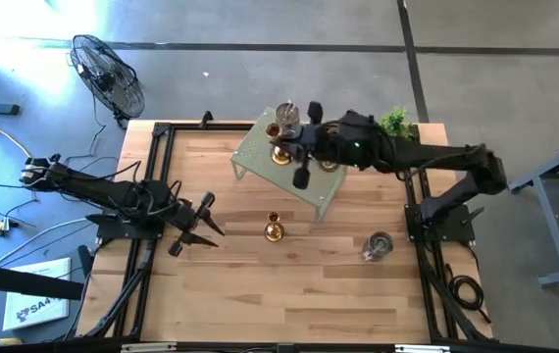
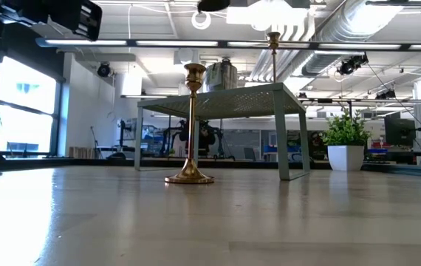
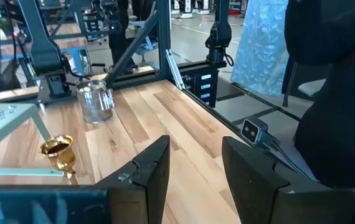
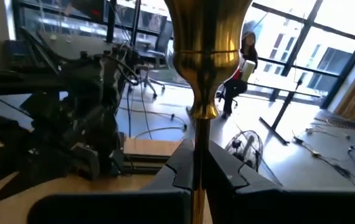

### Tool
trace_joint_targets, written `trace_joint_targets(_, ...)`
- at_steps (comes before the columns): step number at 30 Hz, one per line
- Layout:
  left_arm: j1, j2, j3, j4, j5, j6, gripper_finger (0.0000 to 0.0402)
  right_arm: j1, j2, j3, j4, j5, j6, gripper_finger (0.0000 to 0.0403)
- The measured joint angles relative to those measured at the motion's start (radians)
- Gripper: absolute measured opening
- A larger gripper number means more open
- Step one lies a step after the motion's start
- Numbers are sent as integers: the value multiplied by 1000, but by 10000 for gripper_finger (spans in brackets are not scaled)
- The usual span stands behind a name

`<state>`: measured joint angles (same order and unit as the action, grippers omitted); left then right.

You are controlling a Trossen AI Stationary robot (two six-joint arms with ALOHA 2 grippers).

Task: Pick & Place candle stick holders
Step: Put the left gold candle holder on the shelf

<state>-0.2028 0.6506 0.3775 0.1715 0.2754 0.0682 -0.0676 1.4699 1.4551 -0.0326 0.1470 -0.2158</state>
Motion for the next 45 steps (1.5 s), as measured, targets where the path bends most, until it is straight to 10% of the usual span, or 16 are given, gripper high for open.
trace_joint_targets(17, 0, 0, 0, -8, -17, 21, 143, 48, -399, -869, 655, 114, 134, 8)
trace_joint_targets(45, 0, 1, 0, -8, -41, 32, 143, -70, -244, -935, 709, 92, 204, 8)
